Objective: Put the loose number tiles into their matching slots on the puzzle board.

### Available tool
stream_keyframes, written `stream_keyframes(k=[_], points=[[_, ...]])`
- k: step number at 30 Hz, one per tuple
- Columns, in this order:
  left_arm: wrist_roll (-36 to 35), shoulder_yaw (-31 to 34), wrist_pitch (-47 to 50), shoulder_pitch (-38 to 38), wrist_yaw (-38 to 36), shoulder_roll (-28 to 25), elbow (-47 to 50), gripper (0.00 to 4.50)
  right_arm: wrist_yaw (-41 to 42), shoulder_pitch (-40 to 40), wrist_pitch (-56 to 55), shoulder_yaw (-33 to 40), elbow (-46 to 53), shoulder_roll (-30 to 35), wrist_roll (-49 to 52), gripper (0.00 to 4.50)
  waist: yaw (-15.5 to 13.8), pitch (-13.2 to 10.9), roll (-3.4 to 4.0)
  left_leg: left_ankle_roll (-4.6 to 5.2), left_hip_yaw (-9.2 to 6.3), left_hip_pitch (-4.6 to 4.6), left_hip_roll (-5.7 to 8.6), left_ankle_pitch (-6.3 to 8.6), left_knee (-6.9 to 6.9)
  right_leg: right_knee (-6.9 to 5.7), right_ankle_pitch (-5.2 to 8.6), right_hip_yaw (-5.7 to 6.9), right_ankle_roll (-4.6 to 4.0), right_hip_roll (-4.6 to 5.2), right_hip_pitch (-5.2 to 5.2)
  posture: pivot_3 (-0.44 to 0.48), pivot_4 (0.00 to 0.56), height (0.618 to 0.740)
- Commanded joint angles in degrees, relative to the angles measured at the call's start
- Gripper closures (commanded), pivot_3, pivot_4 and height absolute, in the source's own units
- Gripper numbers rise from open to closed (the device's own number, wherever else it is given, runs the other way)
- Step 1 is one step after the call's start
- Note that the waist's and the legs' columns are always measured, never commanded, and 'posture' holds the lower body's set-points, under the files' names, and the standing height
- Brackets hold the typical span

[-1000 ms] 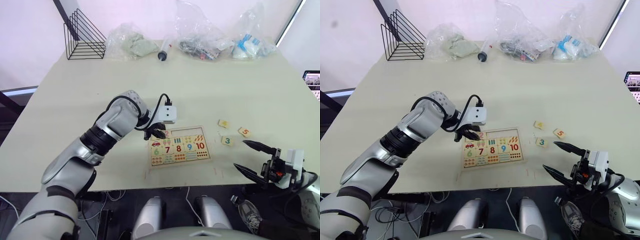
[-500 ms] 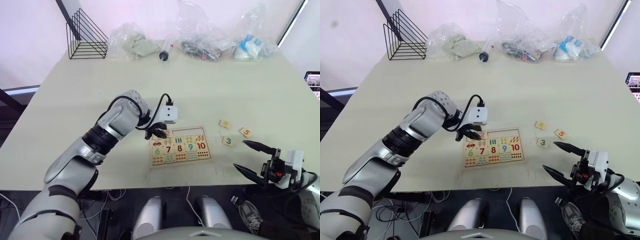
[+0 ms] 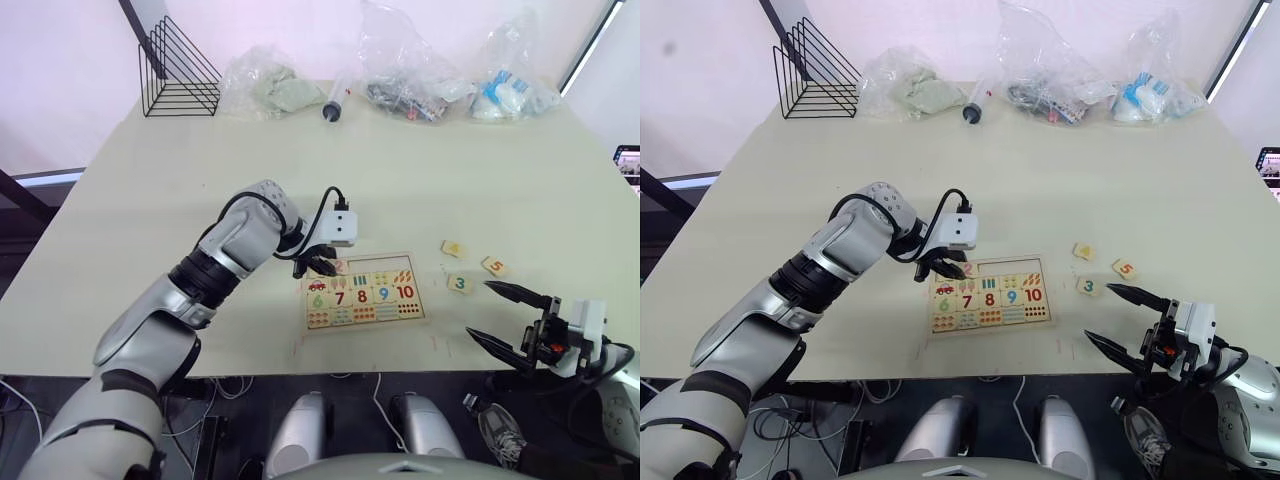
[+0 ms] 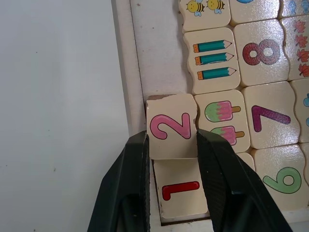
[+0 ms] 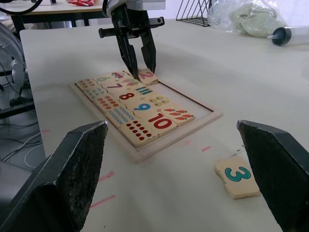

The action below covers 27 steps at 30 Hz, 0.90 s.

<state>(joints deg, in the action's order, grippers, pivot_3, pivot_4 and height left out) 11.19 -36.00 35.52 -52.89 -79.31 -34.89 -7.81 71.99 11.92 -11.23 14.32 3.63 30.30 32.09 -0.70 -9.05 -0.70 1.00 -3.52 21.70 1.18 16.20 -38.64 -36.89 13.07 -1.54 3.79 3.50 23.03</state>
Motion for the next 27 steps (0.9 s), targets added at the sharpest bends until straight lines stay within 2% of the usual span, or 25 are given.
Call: stream_keyframes(k=[1, 13, 14, 15, 16, 27], points=[[0.7, -0.1, -0.7, 0.2, 0.4, 0.1, -0.3, 3.59, -0.1, 0.0, -0.8, 0.1, 1.1, 0.1, 0.7, 0.0, 0.0, 0.0, 0.0, 0.0, 0.0, 0.0, 0.0, 0.0, 0.0, 0.0, 0.0, 0.0, 0.0, 0.0, 0.0, 0.0, 0.15, 0.74], [0.7, 0.2, -0.2, 0.2, -0.1, 0.0, 0.1, 3.59, 0.1, 0.1, -1.0, 0.3, 0.7, 0.3, 0.7, 0.0, 0.1, 0.0, 0.0, 0.0, 0.0, 0.0, 0.0, 0.0, 0.0, 0.0, 0.0, 0.0, 0.0, 0.0, 0.0, 0.0, 0.15, 0.74], [0.7, 0.2, -0.1, 0.2, -0.1, 0.0, 0.1, 3.09, 0.1, 0.1, -1.0, 0.3, 0.7, 0.2, 0.7, 0.0, 0.1, 0.0, 0.0, 0.0, 0.01, 0.0, 0.0, 0.0, 0.0, 0.0, 0.0, 0.0, 0.0, 0.0, 0.0, 0.0, 0.15, 0.74], [0.6, 0.3, 0.0, 0.2, -0.1, 0.0, 0.3, 3.09, 0.0, 0.1, -1.0, 0.2, 0.8, 0.2, 0.6, 0.0, 0.1, 0.0, 0.0, 0.0, 0.01, 0.0, 0.0, 0.0, 0.0, 0.0, 0.0, 0.0, 0.0, 0.0, 0.0, 0.0, 0.15, 0.74], [0.6, 0.3, 0.1, 0.3, -0.1, 0.0, 0.5, 2.45, 0.0, 0.2, -1.0, 0.2, 0.8, 0.2, 0.6, 0.0, 0.1, 0.0, 0.0, 0.0, 0.01, 0.0, 0.0, 0.0, 0.0, 0.0, 0.0, 0.0, 0.0, -0.01, 0.0, 0.0, 0.15, 0.74], [0.0, 1.3, 1.0, -0.3, -0.9, -1.4, 2.4, 2.45, 0.0, 0.2, -1.3, 0.2, 0.4, 0.1, 0.3, 0.0, 0.3, 0.0, 0.0, 0.0, 0.0, 0.01, -0.01, 0.0, 0.01, 0.0, 0.0, 0.0, 0.0, -0.02, 0.02, 0.0, 0.15, 0.74]])
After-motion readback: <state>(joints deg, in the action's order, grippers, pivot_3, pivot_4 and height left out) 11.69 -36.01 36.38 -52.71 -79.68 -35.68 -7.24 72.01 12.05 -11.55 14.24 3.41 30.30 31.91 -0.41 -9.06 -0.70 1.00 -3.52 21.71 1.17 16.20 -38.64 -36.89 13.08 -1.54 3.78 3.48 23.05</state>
